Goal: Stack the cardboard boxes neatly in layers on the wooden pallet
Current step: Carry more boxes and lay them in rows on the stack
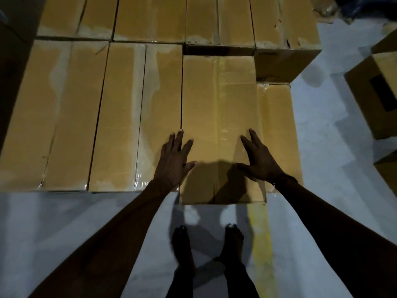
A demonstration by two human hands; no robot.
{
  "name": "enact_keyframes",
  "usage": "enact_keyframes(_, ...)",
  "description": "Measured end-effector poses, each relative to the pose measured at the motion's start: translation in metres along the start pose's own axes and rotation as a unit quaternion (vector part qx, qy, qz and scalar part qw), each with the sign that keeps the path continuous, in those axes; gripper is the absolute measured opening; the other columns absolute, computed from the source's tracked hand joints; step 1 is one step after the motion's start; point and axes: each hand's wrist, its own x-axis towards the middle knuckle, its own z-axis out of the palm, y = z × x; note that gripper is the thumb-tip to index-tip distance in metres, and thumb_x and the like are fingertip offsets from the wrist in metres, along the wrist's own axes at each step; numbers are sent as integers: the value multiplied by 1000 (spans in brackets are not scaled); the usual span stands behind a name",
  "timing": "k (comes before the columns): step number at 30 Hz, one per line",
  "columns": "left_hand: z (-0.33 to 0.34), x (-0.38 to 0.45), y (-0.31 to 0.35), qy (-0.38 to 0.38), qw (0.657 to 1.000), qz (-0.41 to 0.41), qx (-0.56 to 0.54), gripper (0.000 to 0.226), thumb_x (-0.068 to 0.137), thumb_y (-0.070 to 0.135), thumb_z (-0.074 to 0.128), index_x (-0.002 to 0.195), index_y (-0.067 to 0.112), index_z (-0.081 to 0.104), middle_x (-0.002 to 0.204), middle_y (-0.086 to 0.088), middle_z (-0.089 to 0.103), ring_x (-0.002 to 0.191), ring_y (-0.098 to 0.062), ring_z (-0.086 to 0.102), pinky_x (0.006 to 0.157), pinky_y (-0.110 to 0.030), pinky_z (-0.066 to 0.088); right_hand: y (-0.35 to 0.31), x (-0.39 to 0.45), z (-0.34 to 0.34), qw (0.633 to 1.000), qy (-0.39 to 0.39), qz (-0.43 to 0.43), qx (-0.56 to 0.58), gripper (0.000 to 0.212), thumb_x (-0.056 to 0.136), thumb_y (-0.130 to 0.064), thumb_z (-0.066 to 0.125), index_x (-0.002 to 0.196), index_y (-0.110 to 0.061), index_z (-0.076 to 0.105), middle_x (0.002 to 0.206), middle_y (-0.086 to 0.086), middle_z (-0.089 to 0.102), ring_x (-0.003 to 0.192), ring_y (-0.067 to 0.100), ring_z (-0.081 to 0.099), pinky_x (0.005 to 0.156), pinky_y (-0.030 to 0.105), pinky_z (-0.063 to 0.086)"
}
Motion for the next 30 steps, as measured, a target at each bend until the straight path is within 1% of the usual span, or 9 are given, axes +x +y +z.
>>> enact_keyframes(3,12,-28,-7,14,1000,10,-15,79,98,67,43,163,25,25,172,-9,-4,157,-36,-3,122,-60,12,-11,-39,23,1000,21,9,2,96,91,-61,64,164,-18,18,172,6,-6,158,25,6,125,54,11)
enact_keyframes(5,19,-45,-14,19,999,12,-30,85,94,73,40,162,25,26,172,-9,-4,158,-36,-3,121,-61,13,-13,-59,35,999,41,7,6,94,92,-63,60,163,-16,19,172,7,-3,158,23,4,126,55,9)
enact_keyframes(7,21,-62,-19,5,999,16,-45,93,90,75,51,164,27,21,171,-7,-11,157,-33,-9,123,-60,8,-11,-77,48,998,61,1,18,92,92,-60,61,163,-15,22,172,7,1,158,23,6,124,59,15)
enact_keyframes(10,20,-77,-25,-40,997,36,-50,119,74,79,68,165,31,9,169,-5,-24,155,-29,-23,125,-58,-2,-6,-96,60,994,98,8,46,89,93,-57,67,162,-21,26,172,-1,5,158,20,11,122,55,25)
enact_keyframes(12,24,-83,-28,-46,996,59,-51,134,61,87,70,164,34,4,168,-4,-28,154,-28,-28,124,-59,-7,-4,-106,68,991,116,12,63,88,92,-58,68,162,-23,28,172,-6,6,158,18,13,122,50,28)
enact_keyframes(14,30,-84,-30,-41,995,70,-50,140,58,89,72,164,33,0,167,-4,-30,153,-28,-29,122,-58,-10,-1,-110,77,988,133,10,78,87,92,-59,69,161,-24,30,172,-7,7,158,15,12,122,49,30)
enact_keyframes(17,35,-81,-33,-30,996,79,-35,138,63,82,76,164,32,-2,166,-3,-32,152,-28,-31,122,-57,-14,2,-106,84,984,156,10,89,89,91,-57,70,161,-19,30,172,-4,10,157,14,13,122,52,29)
enact_keyframes(22,38,-80,-36,-25,994,86,-58,125,72,61,83,165,31,5,167,-3,-29,153,-26,-29,123,-53,-16,8,-100,85,984,153,6,93,92,90,-58,70,161,-17,28,172,-1,10,157,16,12,124,53,26)
enact_keyframes(30,41,-78,-32,17,994,64,-93,109,79,43,85,164,28,19,171,-7,-16,156,-29,-19,125,-56,-6,9,-81,75,985,153,-3,79,95,90,-63,66,162,-14,26,172,3,9,158,18,11,125,52,23)
